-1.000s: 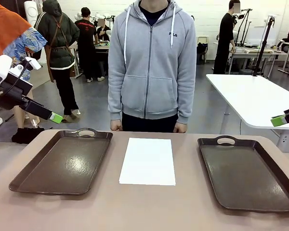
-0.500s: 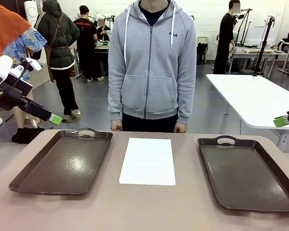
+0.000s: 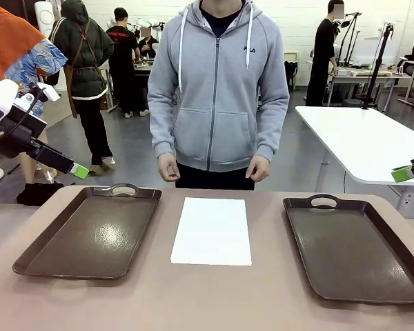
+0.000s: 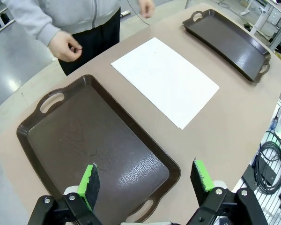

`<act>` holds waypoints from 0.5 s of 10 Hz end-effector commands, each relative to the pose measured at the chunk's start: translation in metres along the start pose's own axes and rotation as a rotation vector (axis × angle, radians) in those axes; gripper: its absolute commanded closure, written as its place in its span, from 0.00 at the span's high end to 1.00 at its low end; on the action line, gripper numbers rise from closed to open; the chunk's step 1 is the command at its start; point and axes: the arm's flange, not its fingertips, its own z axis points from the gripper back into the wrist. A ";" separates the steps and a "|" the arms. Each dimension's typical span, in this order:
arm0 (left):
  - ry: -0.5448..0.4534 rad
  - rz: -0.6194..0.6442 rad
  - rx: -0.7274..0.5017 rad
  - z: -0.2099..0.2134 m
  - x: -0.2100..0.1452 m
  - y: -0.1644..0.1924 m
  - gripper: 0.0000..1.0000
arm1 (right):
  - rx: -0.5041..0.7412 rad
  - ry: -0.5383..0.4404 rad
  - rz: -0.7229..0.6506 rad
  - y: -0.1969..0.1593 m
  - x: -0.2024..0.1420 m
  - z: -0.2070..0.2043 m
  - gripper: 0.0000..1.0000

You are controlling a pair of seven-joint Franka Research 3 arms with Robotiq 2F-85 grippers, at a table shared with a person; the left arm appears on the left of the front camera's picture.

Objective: Sort the A4 documents.
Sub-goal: Receive the A4 Paper.

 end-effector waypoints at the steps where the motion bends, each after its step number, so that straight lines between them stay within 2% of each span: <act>1: -0.003 -0.001 -0.006 -0.001 0.000 0.001 1.00 | 0.002 -0.001 0.000 0.000 0.000 0.000 1.00; 5: -0.003 -0.001 -0.006 -0.001 0.000 0.001 1.00 | 0.002 -0.001 0.000 0.000 0.000 0.000 1.00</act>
